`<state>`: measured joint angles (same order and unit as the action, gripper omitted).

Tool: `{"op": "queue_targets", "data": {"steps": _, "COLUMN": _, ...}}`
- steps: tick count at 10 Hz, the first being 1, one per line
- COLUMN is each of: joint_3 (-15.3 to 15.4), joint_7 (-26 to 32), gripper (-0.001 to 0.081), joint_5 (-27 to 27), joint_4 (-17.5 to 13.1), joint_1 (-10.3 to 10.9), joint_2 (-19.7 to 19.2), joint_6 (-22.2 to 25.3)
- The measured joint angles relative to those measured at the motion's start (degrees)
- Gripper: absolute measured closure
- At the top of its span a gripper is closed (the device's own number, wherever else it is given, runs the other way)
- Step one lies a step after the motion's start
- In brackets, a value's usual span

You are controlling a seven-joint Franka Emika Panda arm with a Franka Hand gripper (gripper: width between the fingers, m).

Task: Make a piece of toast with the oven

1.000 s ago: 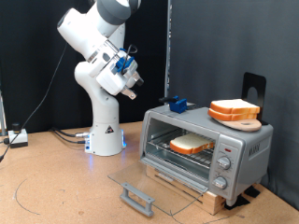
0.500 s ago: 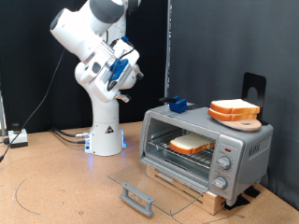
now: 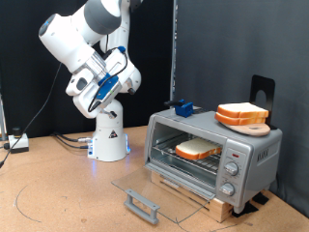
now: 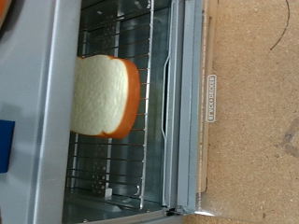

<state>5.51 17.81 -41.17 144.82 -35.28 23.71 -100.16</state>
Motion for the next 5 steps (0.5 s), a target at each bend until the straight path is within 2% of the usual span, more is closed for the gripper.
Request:
{"op": "queue_targets", "data": {"steps": 2, "joint_3": -0.1, "joint_7": -0.9, "gripper": -0.0001, "joint_5": 1.8, "joint_4": -0.2, "joint_1": -0.3, "joint_2": -3.5, "joint_6": -2.0}}
{"op": "queue_targets", "data": {"steps": 5, "joint_3": -1.4, "joint_7": 1.0, "gripper": -0.0001, "joint_5": 6.0, "joint_4": -5.1, "joint_1": -1.0, "joint_2": -12.3, "joint_6": 2.3}}
